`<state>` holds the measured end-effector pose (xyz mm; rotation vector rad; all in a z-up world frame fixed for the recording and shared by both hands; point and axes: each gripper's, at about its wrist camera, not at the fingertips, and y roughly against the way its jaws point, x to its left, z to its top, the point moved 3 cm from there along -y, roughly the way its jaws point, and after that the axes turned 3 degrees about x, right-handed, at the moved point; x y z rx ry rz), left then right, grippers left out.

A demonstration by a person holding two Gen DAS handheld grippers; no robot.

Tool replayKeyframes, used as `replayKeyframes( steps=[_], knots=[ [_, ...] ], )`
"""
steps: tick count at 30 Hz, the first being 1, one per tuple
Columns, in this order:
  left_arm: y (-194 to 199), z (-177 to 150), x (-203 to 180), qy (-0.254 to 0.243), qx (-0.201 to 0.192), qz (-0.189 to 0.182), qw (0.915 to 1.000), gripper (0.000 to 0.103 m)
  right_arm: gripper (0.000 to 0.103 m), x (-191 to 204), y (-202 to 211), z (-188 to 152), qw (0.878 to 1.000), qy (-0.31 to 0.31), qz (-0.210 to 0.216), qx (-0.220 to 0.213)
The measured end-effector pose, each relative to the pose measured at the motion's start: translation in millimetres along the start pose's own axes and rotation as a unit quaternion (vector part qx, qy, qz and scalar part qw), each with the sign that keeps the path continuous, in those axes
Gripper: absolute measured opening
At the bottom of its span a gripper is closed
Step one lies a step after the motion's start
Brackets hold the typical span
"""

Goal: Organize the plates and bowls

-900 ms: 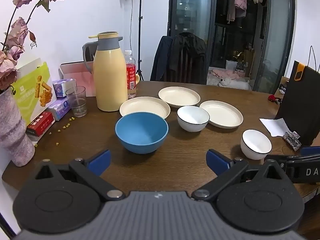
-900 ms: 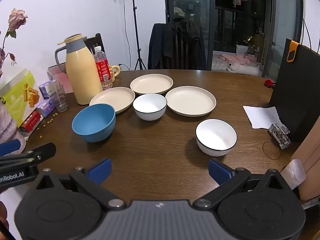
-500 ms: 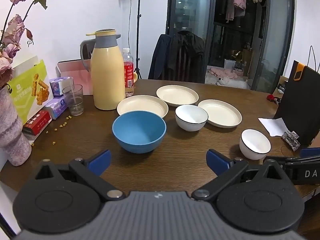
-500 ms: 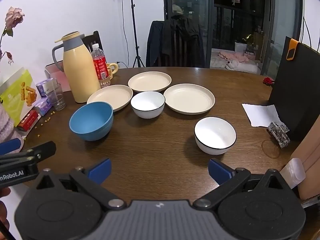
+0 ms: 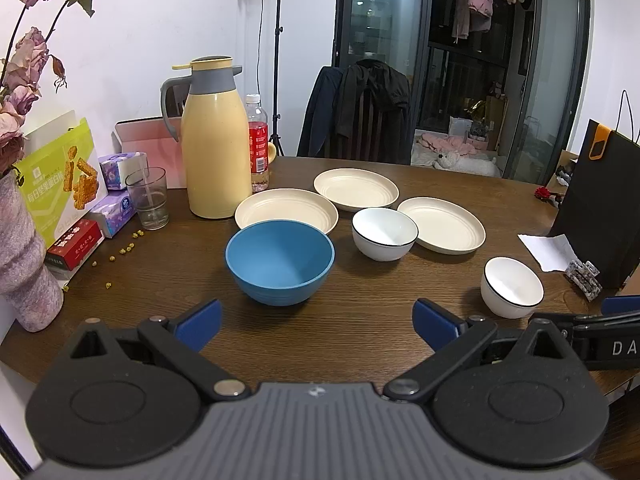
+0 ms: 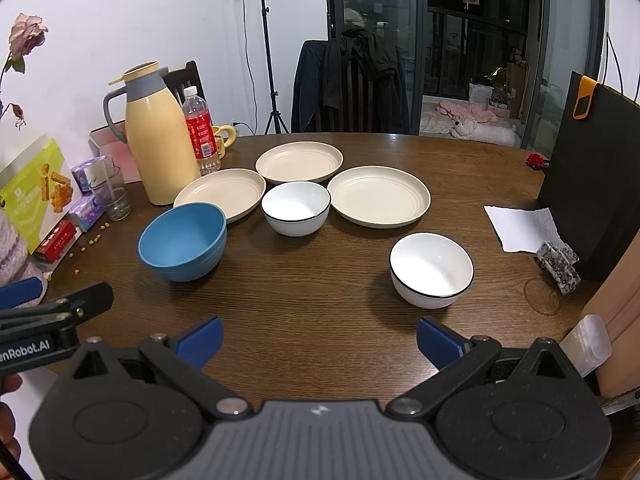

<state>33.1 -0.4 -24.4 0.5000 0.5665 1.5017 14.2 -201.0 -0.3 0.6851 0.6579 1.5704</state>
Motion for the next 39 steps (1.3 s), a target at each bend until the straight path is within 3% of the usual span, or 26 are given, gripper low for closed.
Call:
replayKeyframes(
  steps=[39],
  knots=[
    [2.4,1.2,3.7,0.000,-0.003,-0.004,1.0000,0.103,0.103,-0.5,1.6,-1.6,1.000,0.000,-0.003,0.001]
  ],
)
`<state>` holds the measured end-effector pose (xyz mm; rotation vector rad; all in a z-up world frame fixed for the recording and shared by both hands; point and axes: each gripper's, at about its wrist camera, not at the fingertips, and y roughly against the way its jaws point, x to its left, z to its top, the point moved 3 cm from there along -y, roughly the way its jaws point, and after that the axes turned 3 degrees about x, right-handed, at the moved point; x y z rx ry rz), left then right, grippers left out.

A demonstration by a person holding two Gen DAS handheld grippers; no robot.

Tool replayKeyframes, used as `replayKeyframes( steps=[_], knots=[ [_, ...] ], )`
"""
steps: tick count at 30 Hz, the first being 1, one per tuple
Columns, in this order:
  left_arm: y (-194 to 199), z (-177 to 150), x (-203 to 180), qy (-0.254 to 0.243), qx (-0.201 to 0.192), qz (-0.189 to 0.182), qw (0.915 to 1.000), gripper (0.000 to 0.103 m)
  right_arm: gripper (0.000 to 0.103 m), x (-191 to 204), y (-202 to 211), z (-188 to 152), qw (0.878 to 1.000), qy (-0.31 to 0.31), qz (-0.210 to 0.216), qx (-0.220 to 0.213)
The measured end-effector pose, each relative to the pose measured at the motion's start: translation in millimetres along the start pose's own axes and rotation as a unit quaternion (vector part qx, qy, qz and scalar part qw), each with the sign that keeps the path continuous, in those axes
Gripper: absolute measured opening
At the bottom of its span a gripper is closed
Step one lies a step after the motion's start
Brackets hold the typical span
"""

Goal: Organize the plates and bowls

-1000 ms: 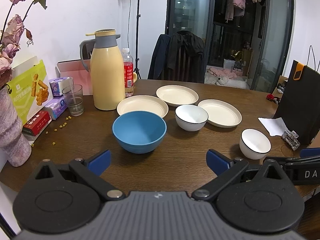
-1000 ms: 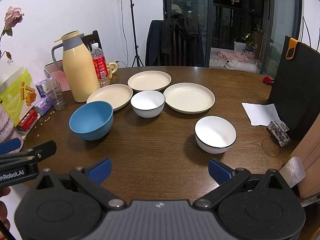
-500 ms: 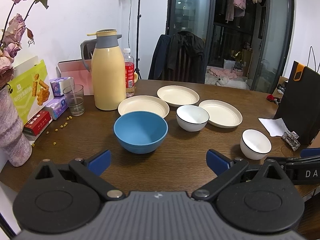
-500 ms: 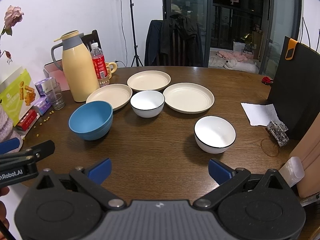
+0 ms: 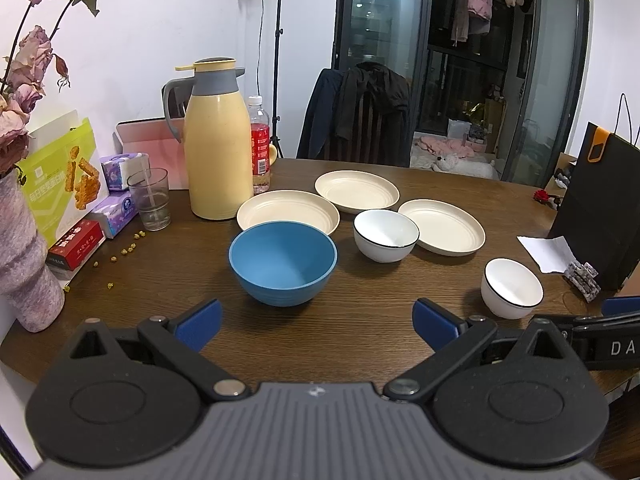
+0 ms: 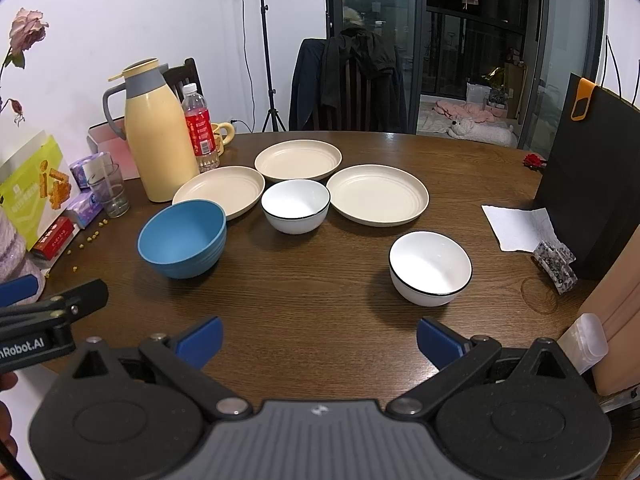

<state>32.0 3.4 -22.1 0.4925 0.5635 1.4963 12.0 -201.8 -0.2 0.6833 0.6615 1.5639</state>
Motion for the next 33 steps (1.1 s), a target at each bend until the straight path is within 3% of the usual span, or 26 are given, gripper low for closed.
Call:
replayKeyframes(
  steps=[33],
  knots=[
    [0.8,-0.4,0.1,0.002,-0.001,-0.001,1.0000,0.103,0.103,5.4,0.1,-4.5,1.000,0.001,-0.001,0.004]
  ],
)
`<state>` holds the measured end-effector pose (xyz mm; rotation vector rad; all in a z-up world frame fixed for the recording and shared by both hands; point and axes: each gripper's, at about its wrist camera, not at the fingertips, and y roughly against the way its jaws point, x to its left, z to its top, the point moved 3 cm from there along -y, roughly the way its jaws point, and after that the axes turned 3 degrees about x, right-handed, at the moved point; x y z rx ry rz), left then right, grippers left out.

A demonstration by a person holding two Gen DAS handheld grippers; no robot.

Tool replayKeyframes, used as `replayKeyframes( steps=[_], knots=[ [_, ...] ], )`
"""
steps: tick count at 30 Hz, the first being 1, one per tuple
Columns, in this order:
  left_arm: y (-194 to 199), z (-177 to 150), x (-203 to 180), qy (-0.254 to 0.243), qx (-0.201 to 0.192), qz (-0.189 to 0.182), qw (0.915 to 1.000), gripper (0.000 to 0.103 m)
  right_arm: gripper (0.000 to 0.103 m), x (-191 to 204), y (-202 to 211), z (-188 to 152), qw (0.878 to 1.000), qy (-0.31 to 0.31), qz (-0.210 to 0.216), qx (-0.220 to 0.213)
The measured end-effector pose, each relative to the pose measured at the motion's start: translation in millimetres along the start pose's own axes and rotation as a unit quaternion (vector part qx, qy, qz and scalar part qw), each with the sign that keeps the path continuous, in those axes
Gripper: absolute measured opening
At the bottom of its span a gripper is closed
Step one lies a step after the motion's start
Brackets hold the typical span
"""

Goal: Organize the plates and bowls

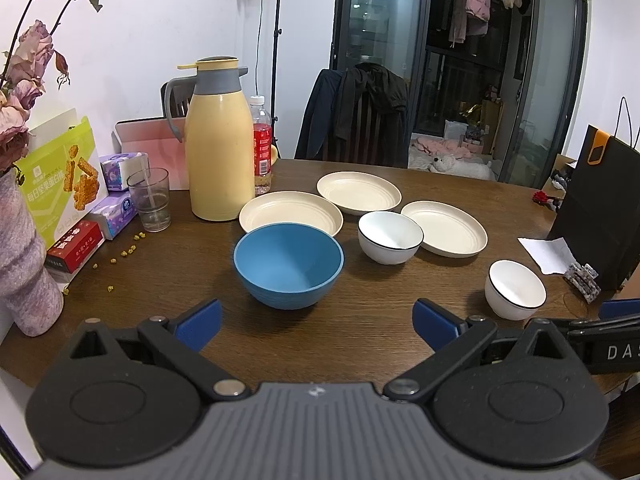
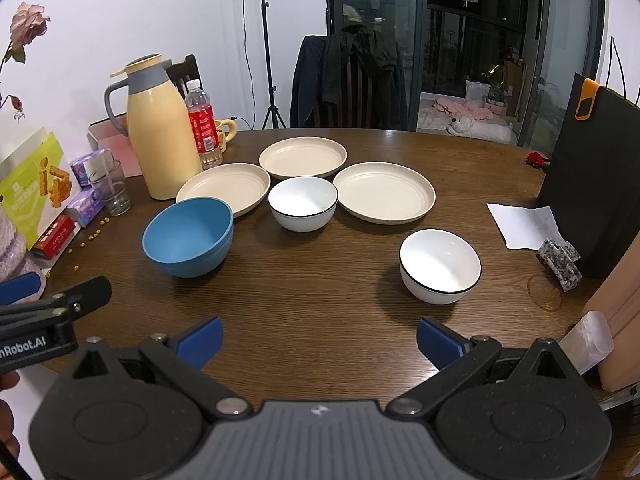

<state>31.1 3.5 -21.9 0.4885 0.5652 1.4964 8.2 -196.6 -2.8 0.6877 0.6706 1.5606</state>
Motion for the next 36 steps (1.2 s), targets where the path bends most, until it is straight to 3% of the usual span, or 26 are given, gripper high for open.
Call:
replayKeyframes(
  steps=[15,36],
  knots=[
    [-1.7,1.2,4.9,-0.001,0.000,-0.001,1.0000,0.103,0.103,24.7,-8.1,10.5,1.000,-0.004,0.005,0.013],
    [-27.2,26.0,55.7,-0.013,0.012,-0.026,0.9995,0.103,0.103,58.7,-29.4,26.1,0.999,-0.038,-0.023,0.020]
  ],
)
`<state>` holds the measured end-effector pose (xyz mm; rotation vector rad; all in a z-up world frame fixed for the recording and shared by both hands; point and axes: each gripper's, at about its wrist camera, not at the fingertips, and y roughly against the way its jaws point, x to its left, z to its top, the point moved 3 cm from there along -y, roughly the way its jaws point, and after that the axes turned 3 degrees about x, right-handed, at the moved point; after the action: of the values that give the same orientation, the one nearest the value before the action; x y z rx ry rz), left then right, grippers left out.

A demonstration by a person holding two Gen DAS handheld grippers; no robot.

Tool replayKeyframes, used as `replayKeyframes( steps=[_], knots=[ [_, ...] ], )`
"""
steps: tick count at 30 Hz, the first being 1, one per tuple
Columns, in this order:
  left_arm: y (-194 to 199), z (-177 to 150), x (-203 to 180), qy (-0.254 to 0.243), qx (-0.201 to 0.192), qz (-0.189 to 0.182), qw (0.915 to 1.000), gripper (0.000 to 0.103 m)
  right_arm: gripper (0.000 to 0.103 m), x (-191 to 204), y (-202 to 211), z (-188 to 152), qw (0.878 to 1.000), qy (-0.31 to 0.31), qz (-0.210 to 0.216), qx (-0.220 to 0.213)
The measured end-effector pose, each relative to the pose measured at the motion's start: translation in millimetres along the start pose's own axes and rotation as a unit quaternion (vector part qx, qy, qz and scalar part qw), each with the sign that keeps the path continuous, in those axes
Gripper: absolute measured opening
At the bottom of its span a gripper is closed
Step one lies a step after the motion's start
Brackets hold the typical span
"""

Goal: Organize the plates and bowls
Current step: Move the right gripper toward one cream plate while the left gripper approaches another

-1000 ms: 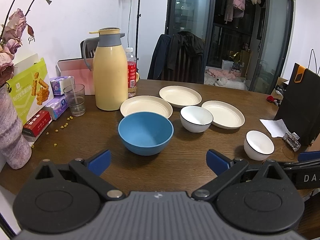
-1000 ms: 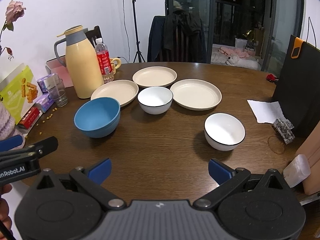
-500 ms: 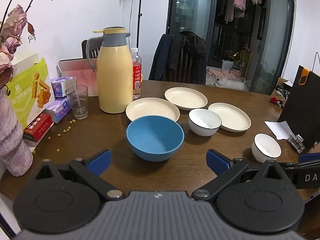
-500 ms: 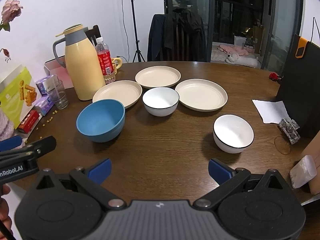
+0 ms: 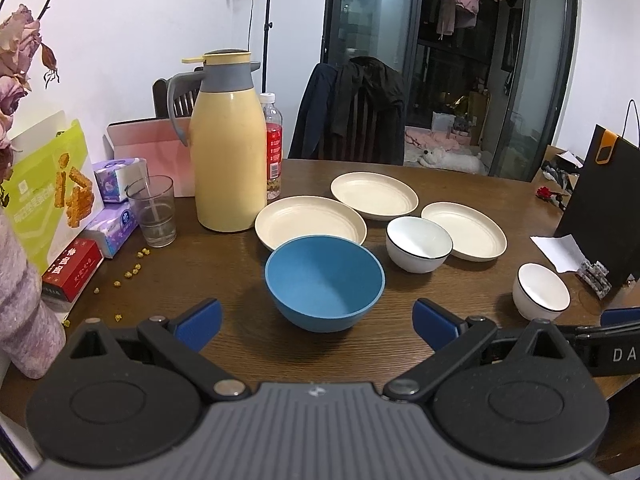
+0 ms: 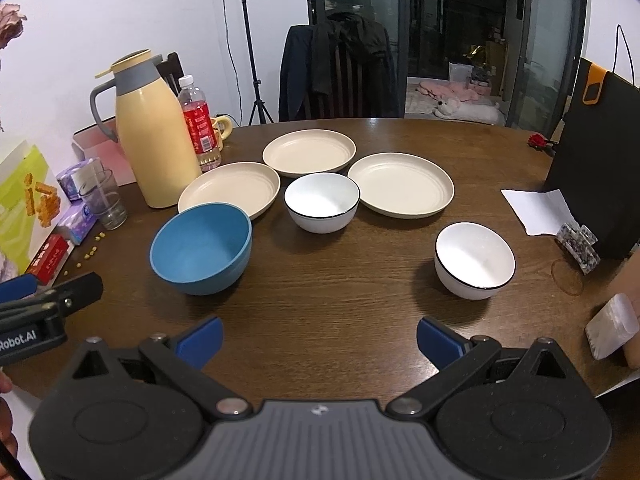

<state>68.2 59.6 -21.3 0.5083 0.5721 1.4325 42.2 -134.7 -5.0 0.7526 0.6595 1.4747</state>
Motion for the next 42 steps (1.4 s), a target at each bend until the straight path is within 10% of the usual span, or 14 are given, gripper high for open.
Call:
replayKeyframes(
  steps=[20,42],
  knots=[
    [-35.5,30.2,-4.7,0.024,0.012,0.011,0.9996,0.103,0.103,-22.2,-36.6,41.7,1.000,-0.013,0.000,0.006],
    [-135.0,101.1,-98.9,-0.009,0.046,-0.017,0.9988,0.103,0.103,-130.6,-107.0,118.9,0.997,-0.071,-0.029,0.024]
  ],
)
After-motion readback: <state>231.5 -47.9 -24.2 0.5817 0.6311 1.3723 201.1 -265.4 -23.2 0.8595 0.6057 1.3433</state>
